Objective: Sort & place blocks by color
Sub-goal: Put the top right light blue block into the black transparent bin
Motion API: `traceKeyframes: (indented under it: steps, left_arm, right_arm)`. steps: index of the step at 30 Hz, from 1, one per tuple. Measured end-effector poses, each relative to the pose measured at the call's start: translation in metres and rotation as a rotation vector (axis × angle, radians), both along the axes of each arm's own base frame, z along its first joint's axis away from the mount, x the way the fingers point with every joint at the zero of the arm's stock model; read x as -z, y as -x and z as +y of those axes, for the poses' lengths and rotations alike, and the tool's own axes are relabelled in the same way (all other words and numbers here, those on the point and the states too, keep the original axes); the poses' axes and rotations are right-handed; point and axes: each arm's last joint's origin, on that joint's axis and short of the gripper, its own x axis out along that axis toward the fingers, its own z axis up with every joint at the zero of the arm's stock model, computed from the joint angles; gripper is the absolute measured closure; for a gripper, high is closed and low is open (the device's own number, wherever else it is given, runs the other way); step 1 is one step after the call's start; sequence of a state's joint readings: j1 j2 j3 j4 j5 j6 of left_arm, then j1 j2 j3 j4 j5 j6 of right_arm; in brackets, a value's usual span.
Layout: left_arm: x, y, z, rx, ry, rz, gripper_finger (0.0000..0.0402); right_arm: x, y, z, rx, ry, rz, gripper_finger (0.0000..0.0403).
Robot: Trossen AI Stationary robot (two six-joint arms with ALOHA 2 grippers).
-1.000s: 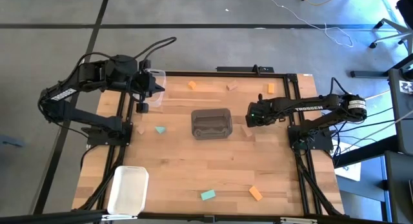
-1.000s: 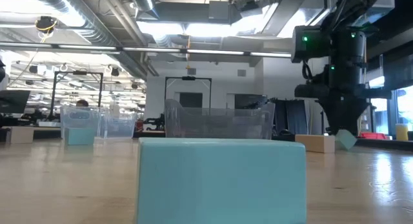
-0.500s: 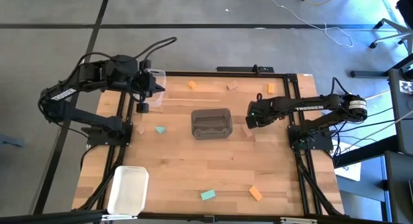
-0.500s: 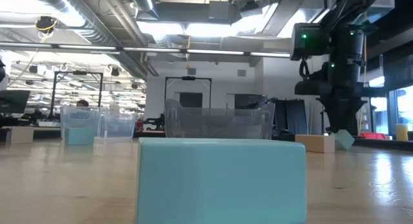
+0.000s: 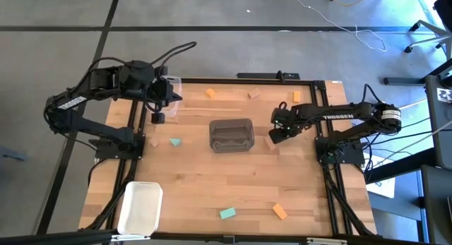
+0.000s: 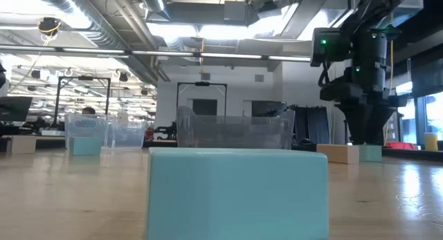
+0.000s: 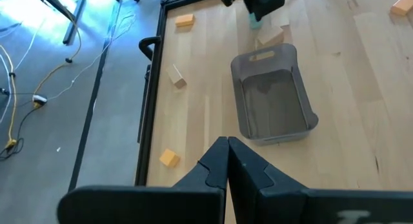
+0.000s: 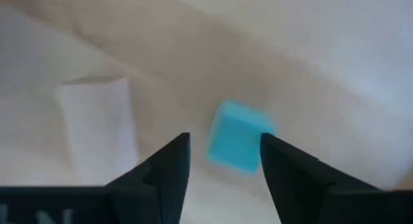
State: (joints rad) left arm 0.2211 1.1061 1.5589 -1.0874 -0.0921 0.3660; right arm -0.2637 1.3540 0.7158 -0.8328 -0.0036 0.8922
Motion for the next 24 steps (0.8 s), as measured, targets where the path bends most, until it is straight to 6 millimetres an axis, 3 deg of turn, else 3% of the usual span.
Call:
traceKeyframes:
  steps: [3,11,24]
  left_arm:
    - [0.0002,-0.0004,0.0001,0.000,0.001,0.001,0.0401]
    - [0.0001,-0.0004,0.0001,0.000,0.000,0.000,0.0401]
    - [0.0001,-0.0005,0.0001,0.000,0.000,0.000,0.0401]
  right_arm:
    - [0.0000,0.0000,0.0009,0.043,-0.069,-0.015,0.0210]
    - [-0.0002,0.0014,-0.0023,0.007,-0.025,0.001,0.0209]
    - [0.0001,0.0068,-0.0087,0.133,-0.041,0.030,0.0209]
